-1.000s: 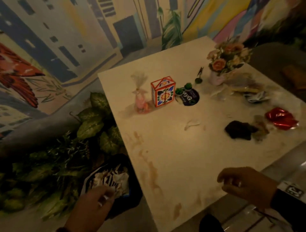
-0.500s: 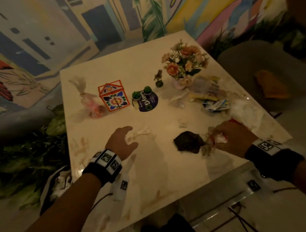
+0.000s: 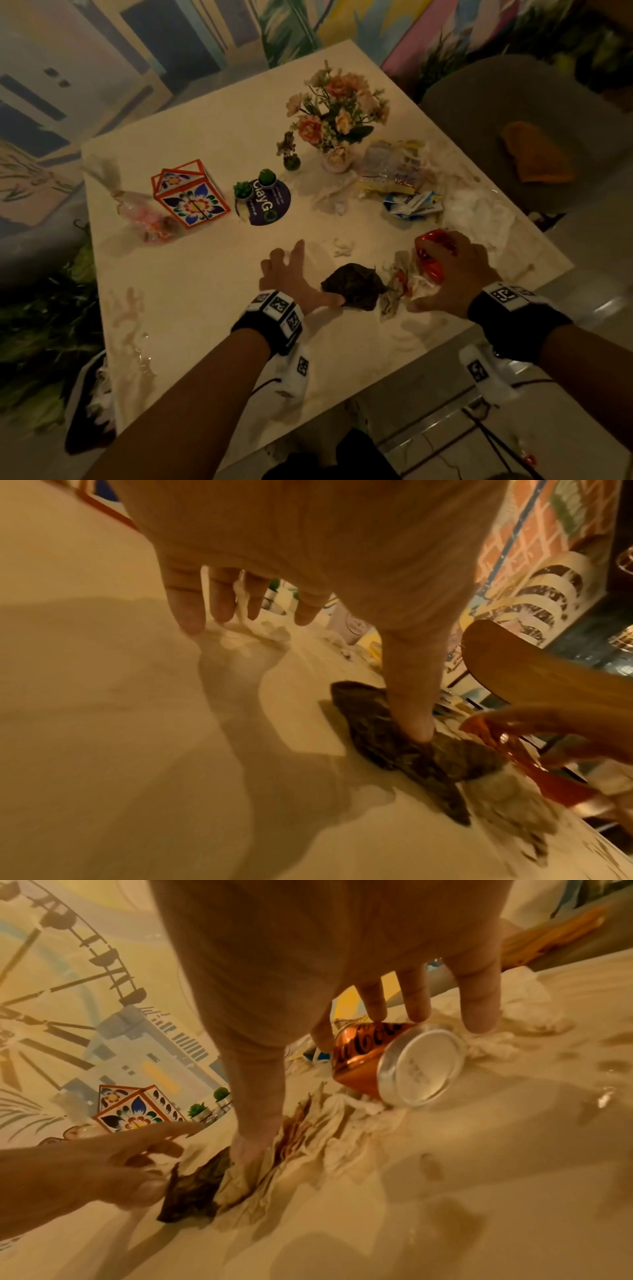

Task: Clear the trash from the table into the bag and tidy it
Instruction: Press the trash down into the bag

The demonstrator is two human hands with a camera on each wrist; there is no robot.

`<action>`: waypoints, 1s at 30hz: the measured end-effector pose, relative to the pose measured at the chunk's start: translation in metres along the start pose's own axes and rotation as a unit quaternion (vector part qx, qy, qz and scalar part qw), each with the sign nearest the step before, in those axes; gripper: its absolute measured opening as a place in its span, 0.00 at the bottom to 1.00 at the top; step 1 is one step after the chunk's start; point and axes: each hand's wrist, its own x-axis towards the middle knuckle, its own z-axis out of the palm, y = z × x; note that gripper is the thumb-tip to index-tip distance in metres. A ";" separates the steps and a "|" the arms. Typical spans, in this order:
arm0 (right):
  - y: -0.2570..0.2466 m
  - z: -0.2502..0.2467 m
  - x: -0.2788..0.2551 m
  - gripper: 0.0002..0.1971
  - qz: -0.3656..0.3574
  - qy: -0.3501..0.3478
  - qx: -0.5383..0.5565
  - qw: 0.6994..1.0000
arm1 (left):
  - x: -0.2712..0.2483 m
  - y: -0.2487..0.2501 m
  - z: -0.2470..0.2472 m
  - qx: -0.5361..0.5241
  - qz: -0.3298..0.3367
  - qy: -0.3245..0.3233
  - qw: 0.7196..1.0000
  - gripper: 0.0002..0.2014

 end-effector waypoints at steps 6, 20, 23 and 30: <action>-0.020 0.011 0.006 0.57 -0.034 0.006 0.026 0.999 | 0.014 0.037 -0.002 0.059 0.073 -0.039 0.995 0.64; -0.041 0.027 0.007 0.36 -0.065 0.041 0.007 0.997 | 0.028 0.050 0.019 0.035 0.197 0.043 0.979 0.13; -0.042 0.020 0.012 0.30 -0.075 0.043 0.019 0.996 | 0.030 0.045 0.020 0.011 0.177 0.057 0.983 0.08; -0.049 0.010 0.030 0.27 -0.096 0.026 -0.003 0.995 | 0.023 0.030 0.019 -0.055 0.150 0.087 0.983 0.06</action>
